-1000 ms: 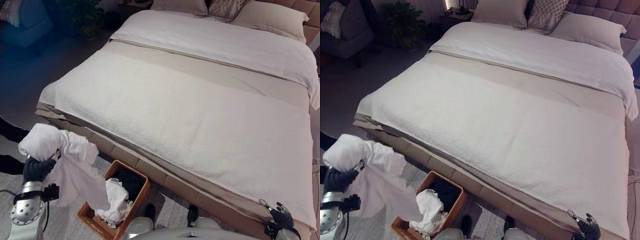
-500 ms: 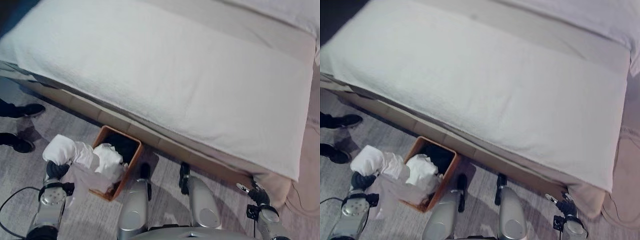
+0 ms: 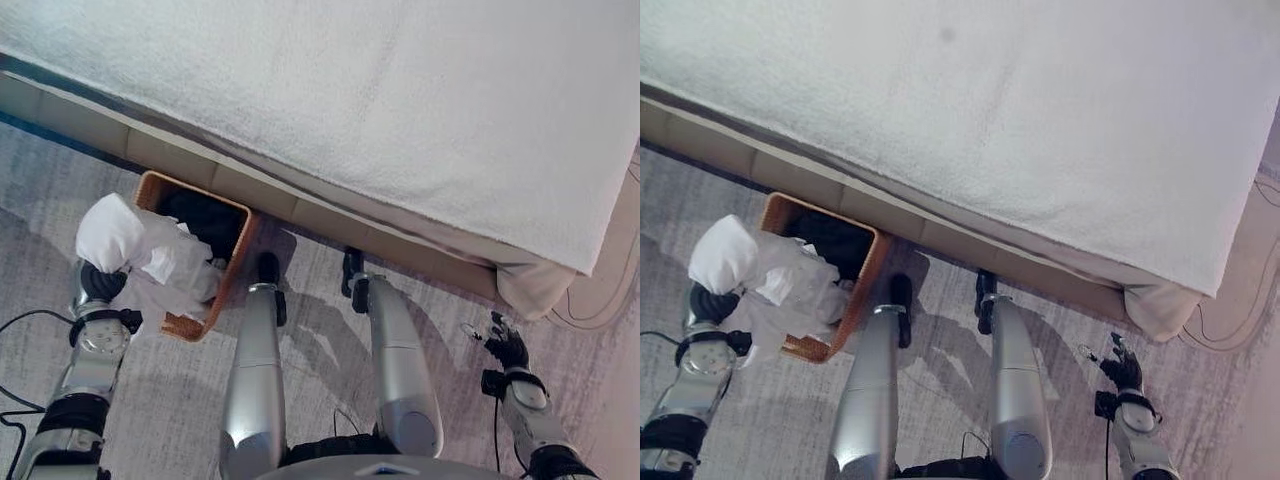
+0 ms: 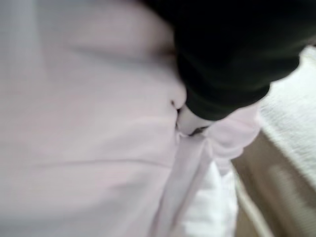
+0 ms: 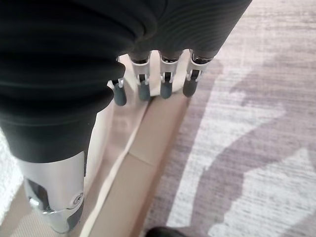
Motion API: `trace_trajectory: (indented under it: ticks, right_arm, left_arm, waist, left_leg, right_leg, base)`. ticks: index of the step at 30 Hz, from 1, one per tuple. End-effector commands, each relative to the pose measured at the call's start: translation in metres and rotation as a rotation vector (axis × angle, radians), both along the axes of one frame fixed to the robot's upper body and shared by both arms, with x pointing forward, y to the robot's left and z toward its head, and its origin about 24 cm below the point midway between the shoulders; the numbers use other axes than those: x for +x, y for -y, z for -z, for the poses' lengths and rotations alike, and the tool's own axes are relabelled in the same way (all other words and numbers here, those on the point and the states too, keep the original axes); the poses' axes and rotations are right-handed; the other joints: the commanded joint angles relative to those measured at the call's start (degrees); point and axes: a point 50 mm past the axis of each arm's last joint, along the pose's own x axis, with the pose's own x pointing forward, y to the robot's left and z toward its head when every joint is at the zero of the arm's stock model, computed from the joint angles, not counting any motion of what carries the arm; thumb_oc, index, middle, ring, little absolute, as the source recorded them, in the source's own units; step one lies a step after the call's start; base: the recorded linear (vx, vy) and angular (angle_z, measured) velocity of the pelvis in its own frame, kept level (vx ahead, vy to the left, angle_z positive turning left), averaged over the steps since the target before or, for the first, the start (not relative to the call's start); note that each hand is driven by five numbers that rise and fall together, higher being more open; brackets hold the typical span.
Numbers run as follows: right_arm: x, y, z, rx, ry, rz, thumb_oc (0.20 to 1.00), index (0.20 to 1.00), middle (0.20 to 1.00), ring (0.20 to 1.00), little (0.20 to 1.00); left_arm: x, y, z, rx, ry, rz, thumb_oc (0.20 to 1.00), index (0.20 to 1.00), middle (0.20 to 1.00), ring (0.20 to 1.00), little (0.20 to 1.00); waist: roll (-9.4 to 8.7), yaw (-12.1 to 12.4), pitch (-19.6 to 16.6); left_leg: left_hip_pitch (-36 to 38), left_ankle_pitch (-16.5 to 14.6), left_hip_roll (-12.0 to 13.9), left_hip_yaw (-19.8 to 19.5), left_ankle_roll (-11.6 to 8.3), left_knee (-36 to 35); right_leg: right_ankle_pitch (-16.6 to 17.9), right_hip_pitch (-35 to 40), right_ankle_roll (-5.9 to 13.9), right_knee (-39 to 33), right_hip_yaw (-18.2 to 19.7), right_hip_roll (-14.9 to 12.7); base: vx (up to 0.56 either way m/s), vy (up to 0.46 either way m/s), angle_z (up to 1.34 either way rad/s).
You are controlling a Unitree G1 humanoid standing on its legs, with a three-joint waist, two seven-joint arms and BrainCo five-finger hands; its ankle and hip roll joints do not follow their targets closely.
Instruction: Pick up clothes into the bucket
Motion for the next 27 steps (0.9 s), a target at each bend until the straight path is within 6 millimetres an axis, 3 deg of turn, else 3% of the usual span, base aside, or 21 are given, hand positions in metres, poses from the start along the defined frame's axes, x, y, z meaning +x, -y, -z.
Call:
trace_trajectory:
  ticks: [1,2,3,13,20,25,27]
  right_arm:
    - [-0.005,0.006,-0.004,-0.012,0.038,0.038,1.0,1.0,1.0,1.0,1.0]
    - [-0.005,0.006,-0.004,-0.011,0.039,0.039,1.0,1.0,1.0,1.0,1.0]
    - [-0.004,0.004,-0.006,-0.011,0.047,0.035,1.0,1.0,1.0,1.0,1.0]
    - [0.004,-0.001,-0.004,-0.004,0.029,0.003,1.0,1.0,1.0,1.0,1.0]
    - [0.007,-0.002,-0.004,-0.013,0.015,-0.017,1.0,1.0,1.0,1.0,1.0]
    - [0.01,-0.002,-0.001,-0.026,-0.019,-0.016,1.0,1.0,1.0,1.0,1.0]
    - [0.011,0.0,-0.001,-0.033,-0.03,-0.004,1.0,1.0,1.0,1.0,1.0]
  left_arm:
    - [-0.004,-0.025,-0.025,0.149,0.035,-0.106,0.2,0.2,0.2,0.2,0.2]
    - [-0.004,-0.025,-0.026,0.149,0.036,-0.106,0.278,0.278,0.278,0.278,0.278]
    - [-0.004,-0.028,-0.027,0.174,0.026,-0.132,1.0,1.0,1.0,1.0,1.0]
    - [-0.004,-0.028,-0.024,0.184,-0.033,-0.144,1.0,1.0,1.0,1.0,1.0]
    - [-0.013,-0.023,-0.004,0.097,-0.051,-0.157,1.0,1.0,1.0,1.0,1.0]
    - [-0.018,0.002,0.029,-0.038,-0.079,-0.107,1.0,1.0,1.0,1.0,1.0]
    - [-0.017,0.018,0.041,-0.166,-0.035,-0.077,1.0,1.0,1.0,1.0,1.0]
  waist:
    - [-1.34,-0.18,-1.13]
    - [-1.33,-0.15,-1.13]
    - [-1.48,-0.26,-1.13]
    - [-1.23,-0.12,-1.13]
    - [-0.7,0.34,-1.13]
    - [1.29,1.35,-1.13]
    - [2.27,1.56,-1.13]
  left_leg:
    - [-0.81,-6.06,0.01,0.58,1.43,5.6]
    - [-0.93,-6.1,0.02,0.59,1.44,5.7]
    - [-2.38,-6.84,0.07,0.87,1.57,7.0]
    - [-3.87,-7.23,-0.28,0.89,2.06,7.28]
    - [-0.96,-5.61,-0.26,0.6,1.95,3.53]
    - [6.54,-2.23,-0.65,0.3,1.1,-4.24]
    - [10.59,-0.82,-0.8,0.28,0.79,-7.76]
  right_leg:
    - [-5.1,2.93,3.56,3.96,2.94,-2.89]
    - [-5.14,2.82,3.56,4.06,2.96,-2.89]
    - [-5.59,1.17,3.54,5.19,3.2,-2.95]
    - [-5.98,-0.97,3.21,5.63,3.52,-2.87]
    - [-5.22,1.32,2.95,2.94,3.64,-2.77]
    - [-3.49,8.03,2.93,-2.83,2.91,-2.8]
    - [-2.63,11.76,3.09,-5.45,2.58,-2.74]
  base:
    - [0.0,0.0,0.0]
    - [0.05,0.033,-0.04]
    - [0.03,0.014,-0.05]
    - [0.01,0.014,-0.01]
    - [-0.01,-0.006,0.01]
    - [-0.05,-0.028,-0.01]
    - [-0.08,-0.021,-0.02]
